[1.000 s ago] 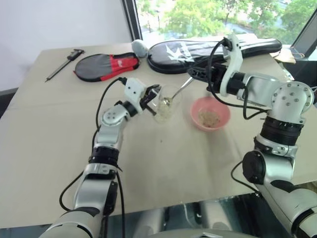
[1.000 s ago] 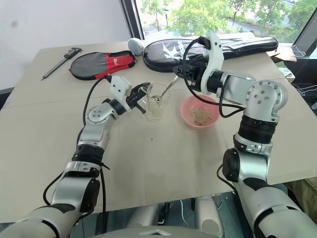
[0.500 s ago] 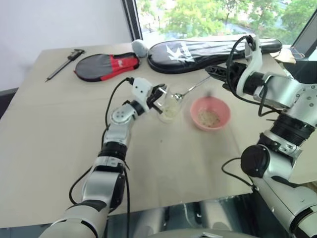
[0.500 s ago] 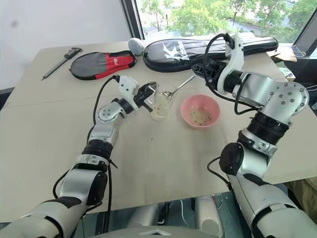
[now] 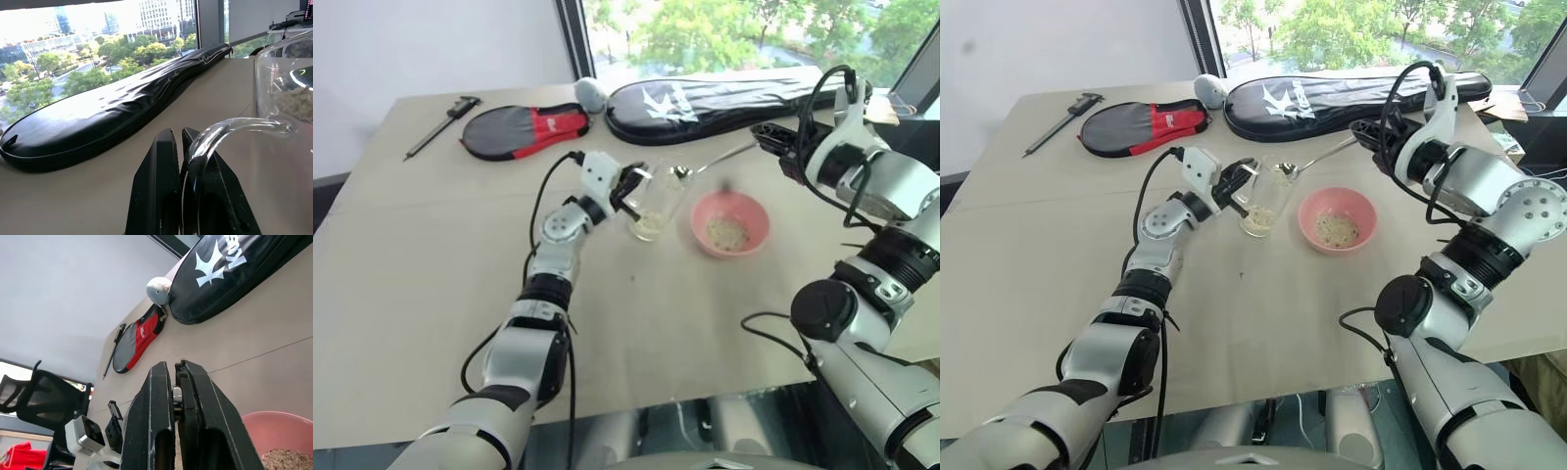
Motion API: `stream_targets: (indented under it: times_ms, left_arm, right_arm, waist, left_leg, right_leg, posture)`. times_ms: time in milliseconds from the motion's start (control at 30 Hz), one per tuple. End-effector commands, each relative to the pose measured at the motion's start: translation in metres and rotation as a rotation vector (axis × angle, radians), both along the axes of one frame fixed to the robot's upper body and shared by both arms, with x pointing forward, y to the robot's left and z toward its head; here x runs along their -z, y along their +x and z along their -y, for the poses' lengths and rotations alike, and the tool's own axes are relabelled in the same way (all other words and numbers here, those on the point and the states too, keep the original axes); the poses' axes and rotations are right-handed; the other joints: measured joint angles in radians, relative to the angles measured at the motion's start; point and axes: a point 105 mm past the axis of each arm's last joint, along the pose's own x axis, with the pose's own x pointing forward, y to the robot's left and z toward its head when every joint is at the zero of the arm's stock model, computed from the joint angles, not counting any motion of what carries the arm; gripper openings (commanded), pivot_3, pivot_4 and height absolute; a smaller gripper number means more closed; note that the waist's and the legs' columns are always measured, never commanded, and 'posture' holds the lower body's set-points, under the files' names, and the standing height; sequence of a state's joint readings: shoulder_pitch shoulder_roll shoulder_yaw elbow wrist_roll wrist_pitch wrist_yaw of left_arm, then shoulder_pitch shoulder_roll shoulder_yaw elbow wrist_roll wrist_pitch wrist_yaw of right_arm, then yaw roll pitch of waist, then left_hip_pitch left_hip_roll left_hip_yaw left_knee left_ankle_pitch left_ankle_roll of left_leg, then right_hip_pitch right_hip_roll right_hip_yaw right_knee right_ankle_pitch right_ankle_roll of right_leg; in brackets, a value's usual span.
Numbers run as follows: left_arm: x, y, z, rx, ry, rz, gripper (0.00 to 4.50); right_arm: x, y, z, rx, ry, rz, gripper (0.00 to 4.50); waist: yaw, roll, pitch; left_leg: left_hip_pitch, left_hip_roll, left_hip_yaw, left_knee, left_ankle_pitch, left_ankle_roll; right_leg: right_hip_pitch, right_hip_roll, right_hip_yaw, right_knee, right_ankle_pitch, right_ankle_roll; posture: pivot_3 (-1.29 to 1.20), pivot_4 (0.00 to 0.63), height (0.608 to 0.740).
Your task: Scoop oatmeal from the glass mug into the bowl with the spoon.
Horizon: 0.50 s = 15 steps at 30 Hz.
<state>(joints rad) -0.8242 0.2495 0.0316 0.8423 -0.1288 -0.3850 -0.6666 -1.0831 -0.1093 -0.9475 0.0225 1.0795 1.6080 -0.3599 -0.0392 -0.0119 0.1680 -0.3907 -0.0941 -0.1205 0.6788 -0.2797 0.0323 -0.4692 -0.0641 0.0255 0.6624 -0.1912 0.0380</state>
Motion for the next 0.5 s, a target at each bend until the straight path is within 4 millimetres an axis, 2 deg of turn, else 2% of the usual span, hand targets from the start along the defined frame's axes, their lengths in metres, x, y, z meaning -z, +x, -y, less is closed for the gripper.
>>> stream_targets:
  times_ms: [33, 500]
  left_arm:
    - [-0.021, 0.002, -0.001, -0.009, -0.02, 0.079, 0.13]
    - [-0.019, -0.005, 0.01, 0.047, -0.018, 0.132, 0.13]
  right_arm:
    - [-0.01, -0.005, 0.001, -0.007, 0.043, 0.033, 0.0]
    - [-0.019, -0.012, 0.012, 0.009, 0.136, 0.026, 0.0]
  waist:
    - [0.0, 0.0, 0.0]
    - [0.0, 0.0, 0.0]
  left_leg:
    - [0.0, 0.0, 0.0, 0.0, 0.0, 0.0]
    - [-0.002, 0.0, 0.0, 0.002, 0.0, 0.0]
  right_leg:
    - [0.0, 0.0, 0.0, 0.0, 0.0, 0.0]
    - [0.0, 0.0, 0.0, 0.0, 0.0, 0.001]
  posture:
    - [0.0, 0.15, 0.74]
    - [0.0, 0.15, 0.74]
